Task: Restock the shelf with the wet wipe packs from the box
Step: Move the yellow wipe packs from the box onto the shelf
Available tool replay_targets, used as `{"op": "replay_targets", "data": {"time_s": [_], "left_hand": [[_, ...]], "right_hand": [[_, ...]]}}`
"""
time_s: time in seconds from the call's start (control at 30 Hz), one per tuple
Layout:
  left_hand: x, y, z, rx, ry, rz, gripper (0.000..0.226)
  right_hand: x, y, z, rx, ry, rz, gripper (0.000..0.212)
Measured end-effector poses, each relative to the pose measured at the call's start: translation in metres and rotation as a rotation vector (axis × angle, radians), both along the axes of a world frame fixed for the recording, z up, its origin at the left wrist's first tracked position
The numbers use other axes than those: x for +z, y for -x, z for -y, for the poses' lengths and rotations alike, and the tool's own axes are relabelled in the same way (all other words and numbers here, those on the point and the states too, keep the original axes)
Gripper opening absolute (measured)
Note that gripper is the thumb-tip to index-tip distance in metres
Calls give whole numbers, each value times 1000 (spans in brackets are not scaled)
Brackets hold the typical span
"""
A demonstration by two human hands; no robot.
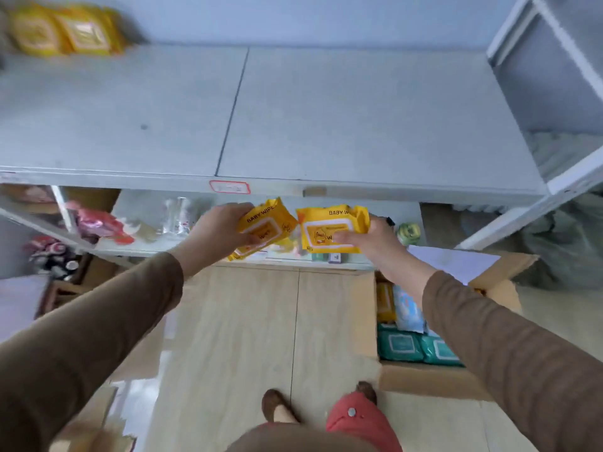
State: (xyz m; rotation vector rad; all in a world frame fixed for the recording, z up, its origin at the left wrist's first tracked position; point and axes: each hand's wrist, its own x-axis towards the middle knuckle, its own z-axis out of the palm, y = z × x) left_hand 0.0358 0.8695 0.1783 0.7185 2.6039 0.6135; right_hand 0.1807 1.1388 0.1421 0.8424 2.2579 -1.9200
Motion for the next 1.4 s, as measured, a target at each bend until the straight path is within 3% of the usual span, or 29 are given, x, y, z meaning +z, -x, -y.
{"op": "replay_targets", "data": {"time_s": [0.3, 0.5, 0.67, 0.8, 1.1, 1.3, 1.4], "left_hand": [[63, 143, 125, 128, -16, -130, 26], [72, 270, 168, 132, 83, -256, 30], [68, 373, 213, 258, 134, -270, 46], [63, 447, 255, 299, 131, -237, 37], [59, 616, 332, 172, 145, -253, 39], [60, 716, 346, 59, 164, -202, 76], [58, 751, 342, -26, 140, -147, 80]], "right_hand": [[66, 181, 99, 147, 20, -189, 45], [73, 314, 131, 164, 71, -201, 40], [77, 428, 162, 220, 105, -188, 37], [78, 508, 201, 215, 117, -197, 36], [61, 666, 301, 104, 50, -219, 22], [44, 733, 343, -25, -25, -240, 22], [36, 755, 352, -42, -46, -241, 22]]}}
